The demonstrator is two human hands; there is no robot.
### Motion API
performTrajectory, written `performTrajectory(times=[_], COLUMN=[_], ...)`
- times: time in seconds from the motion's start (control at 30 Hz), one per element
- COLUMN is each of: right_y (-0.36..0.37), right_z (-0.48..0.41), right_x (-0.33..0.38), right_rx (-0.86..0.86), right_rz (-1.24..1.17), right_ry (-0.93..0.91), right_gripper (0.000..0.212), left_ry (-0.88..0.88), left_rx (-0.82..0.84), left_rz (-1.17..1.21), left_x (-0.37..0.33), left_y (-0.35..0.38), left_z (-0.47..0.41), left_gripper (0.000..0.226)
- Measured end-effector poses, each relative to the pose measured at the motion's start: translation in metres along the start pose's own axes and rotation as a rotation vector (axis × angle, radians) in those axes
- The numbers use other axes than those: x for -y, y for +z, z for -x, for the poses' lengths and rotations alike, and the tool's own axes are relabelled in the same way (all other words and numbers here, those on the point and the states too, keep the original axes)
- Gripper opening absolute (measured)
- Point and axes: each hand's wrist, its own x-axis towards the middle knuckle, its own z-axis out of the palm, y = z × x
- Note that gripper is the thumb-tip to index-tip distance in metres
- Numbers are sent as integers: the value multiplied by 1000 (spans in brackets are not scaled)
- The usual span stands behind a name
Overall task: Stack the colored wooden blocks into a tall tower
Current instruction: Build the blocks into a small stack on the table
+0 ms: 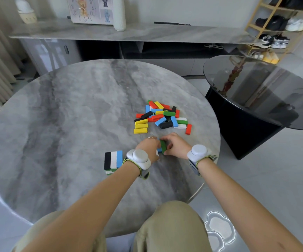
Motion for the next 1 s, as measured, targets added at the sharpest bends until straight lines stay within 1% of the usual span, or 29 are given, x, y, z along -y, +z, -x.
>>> performTrajectory(times=[0.13,0.3,0.47,0.57,0.63,0.7,0.77,0.8,0.87,0.93,1.0], right_y=[-5,-8,-9,-8,-8,-9,-11,-12,-8,2,16], right_z=[0,1,2,3,4,6,11,14,18,21,23], right_x=[0,3,7,9,9,8,8,8,12,20,30], right_rx=[53,74,100,101,105,123,139,127,58,-55,-123], right_rz=[6,57,99,101,98,74,30,6,-42,-29,63], right_ry=[-39,-92,-79,-66,-49,-26,33,86,219,345,415], right_gripper=[64,61,61,61,65,79,94,96,86,76,82], left_ry=[-56,-64,-86,-95,-92,-88,-77,-68,-58,-52,-47], left_rx=[-63,-123,-149,-154,-138,-116,-93,-83,-70,-78,-129], left_rz=[70,139,168,204,216,219,209,191,157,148,138], left_x=[-2,0,-1,-1,0,0,2,2,6,9,14], left_y=[-1,2,8,8,8,5,2,0,-9,-20,-33], left_z=[1,3,2,2,3,5,8,10,16,23,30], left_gripper=[39,45,39,41,44,50,59,62,64,65,63])
